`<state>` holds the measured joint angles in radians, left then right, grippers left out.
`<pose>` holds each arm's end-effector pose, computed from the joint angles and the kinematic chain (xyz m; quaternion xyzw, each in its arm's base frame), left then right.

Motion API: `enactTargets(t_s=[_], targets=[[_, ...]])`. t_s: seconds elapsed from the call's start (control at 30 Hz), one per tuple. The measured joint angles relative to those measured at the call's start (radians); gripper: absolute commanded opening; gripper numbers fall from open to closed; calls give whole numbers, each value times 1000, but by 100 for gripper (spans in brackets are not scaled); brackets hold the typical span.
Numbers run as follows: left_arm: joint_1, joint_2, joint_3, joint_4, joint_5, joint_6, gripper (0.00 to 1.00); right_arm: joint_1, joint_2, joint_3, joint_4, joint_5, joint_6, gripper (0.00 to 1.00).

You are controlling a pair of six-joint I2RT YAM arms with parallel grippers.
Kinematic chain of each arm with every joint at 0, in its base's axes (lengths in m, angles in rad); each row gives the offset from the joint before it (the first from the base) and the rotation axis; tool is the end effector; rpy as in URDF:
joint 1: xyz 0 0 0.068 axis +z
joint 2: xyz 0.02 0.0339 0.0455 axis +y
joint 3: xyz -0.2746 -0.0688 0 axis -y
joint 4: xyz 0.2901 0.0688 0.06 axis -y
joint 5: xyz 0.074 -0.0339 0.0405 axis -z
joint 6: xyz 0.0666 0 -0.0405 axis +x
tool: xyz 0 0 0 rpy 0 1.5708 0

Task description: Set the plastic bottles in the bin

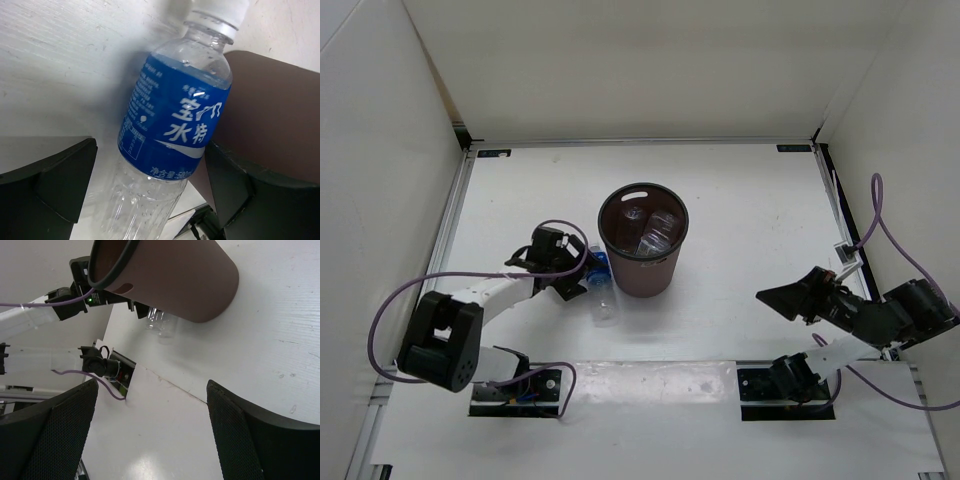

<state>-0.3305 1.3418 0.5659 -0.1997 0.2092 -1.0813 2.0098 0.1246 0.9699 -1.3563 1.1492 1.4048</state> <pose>0.2649 -0.1055 0.1054 -0.3201 0.8958 -0.2651 0.1572 0.0620 0.0108 0.3550 0.0465 0.7732 0.4841 0.4069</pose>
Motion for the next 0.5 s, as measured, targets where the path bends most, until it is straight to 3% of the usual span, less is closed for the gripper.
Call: enactTargets(t_s=[0.13,0.27,0.47,0.5], targets=[[-8,14,0,20,5,0,97,3,-19,-1,0,0,1,90],[-30,27,3,29,5,8,90,3,-25,-2,0,0,2,90],[-48,62,6,76,24,14,61,5,-26,-3,0,0,2,90],[-48,66,4,90,27,13,51,6,-26,-3,0,0,2,90]])
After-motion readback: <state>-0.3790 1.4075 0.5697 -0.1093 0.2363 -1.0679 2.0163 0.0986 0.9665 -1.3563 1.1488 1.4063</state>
